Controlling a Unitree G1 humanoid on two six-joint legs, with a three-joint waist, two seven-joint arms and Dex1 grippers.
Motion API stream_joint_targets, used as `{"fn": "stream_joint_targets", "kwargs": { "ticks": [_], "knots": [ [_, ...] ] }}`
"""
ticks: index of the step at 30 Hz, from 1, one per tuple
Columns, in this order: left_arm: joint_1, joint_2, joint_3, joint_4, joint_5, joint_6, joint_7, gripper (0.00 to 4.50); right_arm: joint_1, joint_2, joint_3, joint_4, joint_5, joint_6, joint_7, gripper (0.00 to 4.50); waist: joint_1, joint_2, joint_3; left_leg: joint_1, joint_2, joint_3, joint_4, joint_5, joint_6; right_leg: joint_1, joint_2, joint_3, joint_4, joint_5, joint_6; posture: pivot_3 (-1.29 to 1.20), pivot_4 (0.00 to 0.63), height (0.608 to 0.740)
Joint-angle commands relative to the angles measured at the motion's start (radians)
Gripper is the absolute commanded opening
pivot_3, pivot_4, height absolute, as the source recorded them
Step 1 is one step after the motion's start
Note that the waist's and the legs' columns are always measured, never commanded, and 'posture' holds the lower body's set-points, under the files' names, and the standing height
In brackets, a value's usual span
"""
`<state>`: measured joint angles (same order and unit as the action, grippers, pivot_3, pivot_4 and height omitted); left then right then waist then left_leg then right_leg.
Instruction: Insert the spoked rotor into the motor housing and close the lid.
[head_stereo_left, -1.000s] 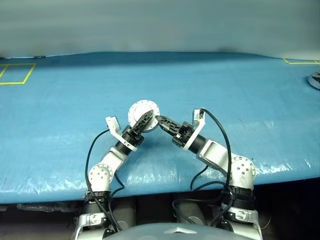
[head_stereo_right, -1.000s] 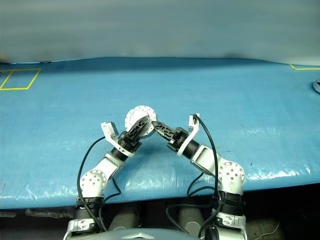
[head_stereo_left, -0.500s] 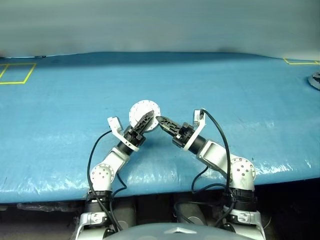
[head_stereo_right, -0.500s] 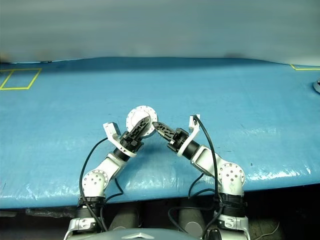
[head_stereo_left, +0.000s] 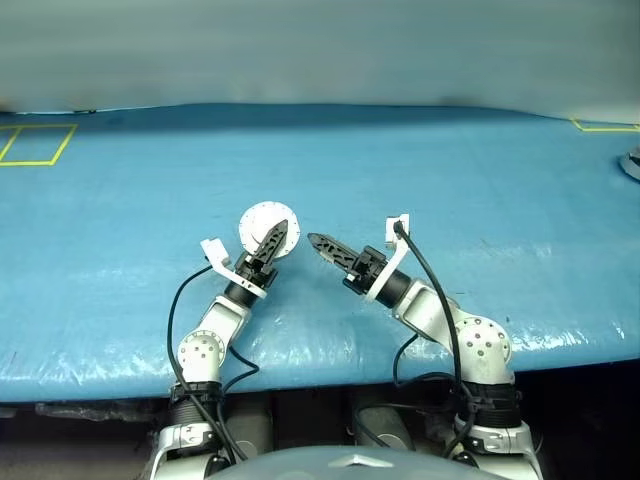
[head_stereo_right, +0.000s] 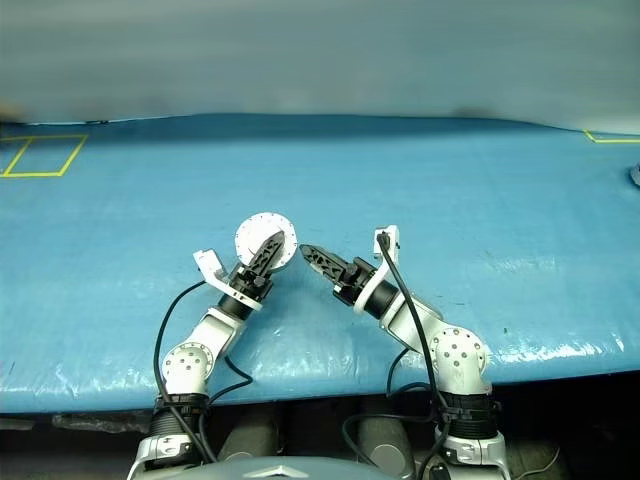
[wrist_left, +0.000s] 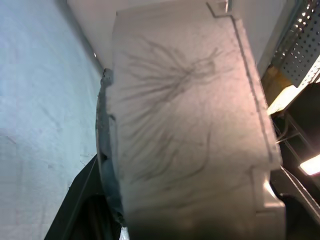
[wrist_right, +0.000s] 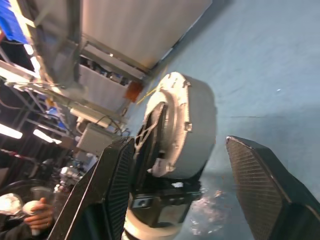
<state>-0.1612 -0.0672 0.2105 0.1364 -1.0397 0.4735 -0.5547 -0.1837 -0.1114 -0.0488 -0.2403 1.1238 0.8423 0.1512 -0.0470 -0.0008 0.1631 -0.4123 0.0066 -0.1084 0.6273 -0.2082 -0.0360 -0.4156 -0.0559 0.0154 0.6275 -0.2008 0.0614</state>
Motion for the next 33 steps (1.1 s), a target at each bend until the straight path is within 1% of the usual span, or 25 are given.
{"fn": "stream_joint_targets", "kwargs": {
  "ticks": [1, 4, 9, 12, 18, 22, 25, 28, 33],
  "knots": [
    [-0.055, -0.072, 0.040, -0.007, 0.017, -0.093, 0.048, 2.76, -0.016, -0.009, 0.016, 0.006, -0.106, -0.059, 0.022, 3.10, 0.006, 0.000, 0.000, 0.000, 0.000, 0.000, 0.000, 0.000, 0.000, 0.000, 0.000, 0.000, 0.000, 0.000, 0.000, 0.00, 0.150, 0.740],
    [-0.104, -0.063, 0.104, 0.036, 0.037, -0.170, 0.139, 2.76, -0.007, -0.020, 0.029, 0.008, -0.159, -0.073, 0.054, 3.10, 0.009, 0.000, 0.000, 0.000, 0.000, 0.000, 0.000, 0.000, 0.000, 0.000, 0.000, 0.000, 0.001, 0.000, 0.000, 0.00, 0.150, 0.740],
    [-0.189, -0.021, 0.177, 0.108, 0.167, -0.293, 0.324, 2.76, -0.004, -0.022, 0.012, 0.016, -0.205, -0.081, 0.078, 3.10, 0.011, -0.001, 0.000, 0.000, 0.000, 0.000, 0.000, 0.000, 0.000, 0.000, 0.000, 0.000, 0.000, 0.001, 0.002, 0.00, 0.150, 0.740],
    [-0.235, -0.014, 0.215, 0.121, 0.211, -0.350, 0.418, 2.76, -0.007, -0.025, 0.004, 0.023, -0.230, -0.084, 0.086, 3.10, 0.011, -0.003, 0.002, 0.000, 0.000, 0.000, 0.000, 0.000, 0.000, 0.000, 0.000, 0.000, 0.000, 0.003, 0.005, 0.00, 0.150, 0.740],
    [-0.310, 0.014, 0.267, 0.189, 0.297, -0.390, 0.603, 2.76, -0.006, -0.031, 0.010, 0.032, -0.289, -0.091, 0.106, 3.10, 0.013, -0.006, 0.004, 0.000, 0.000, 0.000, 0.001, 0.000, 0.000, 0.001, 0.000, 0.000, 0.000, 0.005, 0.007, 0.00, 0.150, 0.740],
    [-0.314, 0.032, 0.276, 0.212, 0.329, -0.395, 0.619, 2.76, -0.006, -0.022, 0.010, 0.036, -0.305, -0.082, 0.113, 3.10, 0.011, -0.007, 0.004, 0.000, -0.001, 0.000, 0.001, 0.000, 0.000, 0.001, 0.000, 0.000, -0.001, 0.005, 0.007, 0.00, 0.150, 0.740],
    [-0.298, 0.035, 0.280, 0.222, 0.338, -0.375, 0.629, 3.48, -0.013, -0.015, 0.008, 0.038, -0.310, -0.076, 0.114, 3.14, 0.010, -0.007, 0.004, 0.001, 0.000, 0.000, 0.000, 0.000, 0.000, 0.001, 0.000, 0.000, 0.000, 0.005, 0.007, 0.00, 0.150, 0.740],
    [-0.276, 0.035, 0.291, 0.218, 0.370, -0.398, 0.680, 4.45, -0.014, -0.010, 0.009, 0.035, -0.314, -0.072, 0.118, 3.14, 0.009, -0.006, 0.004, 0.003, 0.000, 0.000, 0.001, 0.000, 0.000, 0.003, 0.000, 0.001, 0.000, 0.005, 0.007, 0.00, 0.150, 0.740],
    [-0.246, 0.043, 0.315, 0.194, 0.453, -0.513, 0.757, 4.48, -0.019, -0.010, 0.001, 0.046, -0.321, -0.053, 0.109, 3.14, 0.001, -0.006, 0.004, 0.006, 0.000, 0.002, 0.000, 0.000, 0.000, 0.005, 0.000, 0.002, 0.001, 0.005, 0.006, 0.00, 0.150, 0.740]
  ]
}}
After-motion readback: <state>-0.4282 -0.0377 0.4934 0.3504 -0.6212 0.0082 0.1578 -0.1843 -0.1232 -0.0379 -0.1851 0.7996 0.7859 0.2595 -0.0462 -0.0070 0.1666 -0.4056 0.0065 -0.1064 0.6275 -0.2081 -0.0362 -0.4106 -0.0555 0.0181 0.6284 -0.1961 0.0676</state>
